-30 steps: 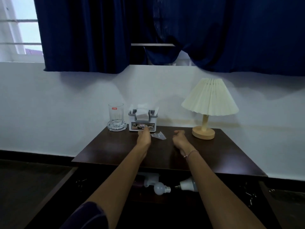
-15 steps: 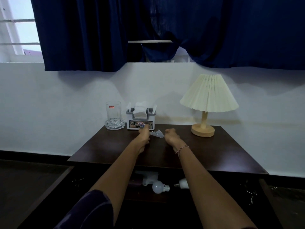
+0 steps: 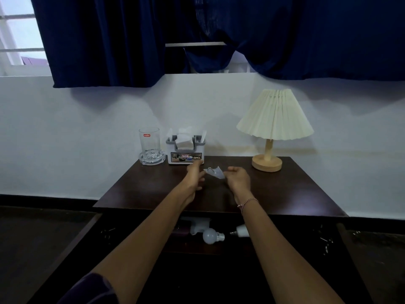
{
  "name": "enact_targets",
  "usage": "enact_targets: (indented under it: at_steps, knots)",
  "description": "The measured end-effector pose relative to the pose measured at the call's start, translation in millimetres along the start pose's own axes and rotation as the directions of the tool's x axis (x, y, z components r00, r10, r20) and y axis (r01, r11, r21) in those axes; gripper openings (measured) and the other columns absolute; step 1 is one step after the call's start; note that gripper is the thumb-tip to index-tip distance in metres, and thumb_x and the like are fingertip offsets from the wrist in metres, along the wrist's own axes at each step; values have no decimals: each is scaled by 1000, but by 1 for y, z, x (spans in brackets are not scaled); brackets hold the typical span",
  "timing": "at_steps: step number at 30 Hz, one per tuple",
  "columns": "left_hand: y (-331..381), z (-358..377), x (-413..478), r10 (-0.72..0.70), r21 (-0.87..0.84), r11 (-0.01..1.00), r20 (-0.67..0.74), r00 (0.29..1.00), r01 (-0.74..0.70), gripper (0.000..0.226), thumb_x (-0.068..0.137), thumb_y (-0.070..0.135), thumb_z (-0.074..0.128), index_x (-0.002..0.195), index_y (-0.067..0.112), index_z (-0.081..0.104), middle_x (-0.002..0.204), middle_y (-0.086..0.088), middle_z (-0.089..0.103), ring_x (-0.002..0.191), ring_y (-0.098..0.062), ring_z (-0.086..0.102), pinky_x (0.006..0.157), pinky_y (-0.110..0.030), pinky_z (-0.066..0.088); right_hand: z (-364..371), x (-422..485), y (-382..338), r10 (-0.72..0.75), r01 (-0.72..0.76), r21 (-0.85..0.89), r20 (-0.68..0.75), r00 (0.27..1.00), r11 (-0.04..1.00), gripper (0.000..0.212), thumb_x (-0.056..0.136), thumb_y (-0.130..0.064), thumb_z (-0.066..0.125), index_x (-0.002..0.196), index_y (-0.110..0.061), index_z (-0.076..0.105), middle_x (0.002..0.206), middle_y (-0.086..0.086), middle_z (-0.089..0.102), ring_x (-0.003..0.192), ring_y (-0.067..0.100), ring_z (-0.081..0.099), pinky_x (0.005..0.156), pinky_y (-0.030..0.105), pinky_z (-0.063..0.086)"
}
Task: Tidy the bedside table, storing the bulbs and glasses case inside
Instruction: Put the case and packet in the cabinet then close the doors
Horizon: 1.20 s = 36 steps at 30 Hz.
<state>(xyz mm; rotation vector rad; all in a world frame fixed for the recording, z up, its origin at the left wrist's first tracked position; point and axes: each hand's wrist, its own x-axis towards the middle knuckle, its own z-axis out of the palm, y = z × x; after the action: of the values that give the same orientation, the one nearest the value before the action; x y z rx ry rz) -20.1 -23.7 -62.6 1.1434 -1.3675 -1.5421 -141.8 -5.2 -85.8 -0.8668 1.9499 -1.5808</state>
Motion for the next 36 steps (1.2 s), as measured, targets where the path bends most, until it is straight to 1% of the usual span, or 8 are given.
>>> enact_targets:
  at_steps: [3,7,12,15,22,25,31,36]
  knots:
    - [-7,6,-24,17,20,1000,41,999,-18,47,95,44,29,137,24,31,133,-7,54,91,-13,47,72,-31,33,-20,-16,7,5,-5,101,-2,1000,995,18,86,0,56,101,-9,61,107,14,70,99,24,65,91,39,52]
    - [-17,11,-50,22,-14,1000,76,997,-21,56,94,46,32,144,22,23,135,-4,53,87,-7,50,88,-36,25,-46,-45,12,-26,26,133,-3,1000,991,23,84,6,57,101,-9,61,100,12,71,93,21,67,88,38,55]
    - [-29,20,-89,10,-43,999,90,996,-6,50,93,45,34,136,20,37,129,0,59,83,-7,50,74,-32,34,-72,-80,20,-43,46,135,-26,999,990,24,79,5,66,99,-6,64,98,12,72,91,20,68,88,37,55]
    - [-35,26,-110,1,-89,996,99,995,8,49,93,43,36,137,21,34,130,1,58,83,-7,48,82,-34,32,-86,-97,21,-52,55,164,-24,998,985,23,78,6,67,96,-7,65,96,14,72,90,21,68,86,37,56]
    - [-66,31,-148,5,-109,994,108,994,7,50,86,50,44,131,27,38,123,-1,58,98,-11,53,85,-28,37,-107,-134,42,-18,30,209,-61,998,977,22,74,6,70,86,-11,65,82,6,71,77,9,68,60,10,53]
    - [-82,33,-157,21,-75,997,83,996,-15,69,69,56,44,133,29,38,124,1,55,100,-9,51,73,-22,35,-107,-145,59,38,-18,258,-74,997,966,22,75,7,69,81,-14,64,81,5,71,77,11,69,64,16,55]
    - [-128,32,-152,-15,33,999,75,997,13,43,90,51,41,130,37,38,127,2,48,106,-7,50,72,-20,36,-96,-154,97,101,-67,239,-136,985,969,21,76,5,68,76,-16,64,81,7,71,77,12,68,63,18,54]
    - [-158,37,-131,-95,107,991,84,992,85,45,88,53,40,130,40,36,128,-1,49,117,-21,47,91,-33,38,-83,-142,130,170,-147,169,-134,976,975,26,77,9,66,72,-16,62,82,11,70,75,17,66,64,22,52]
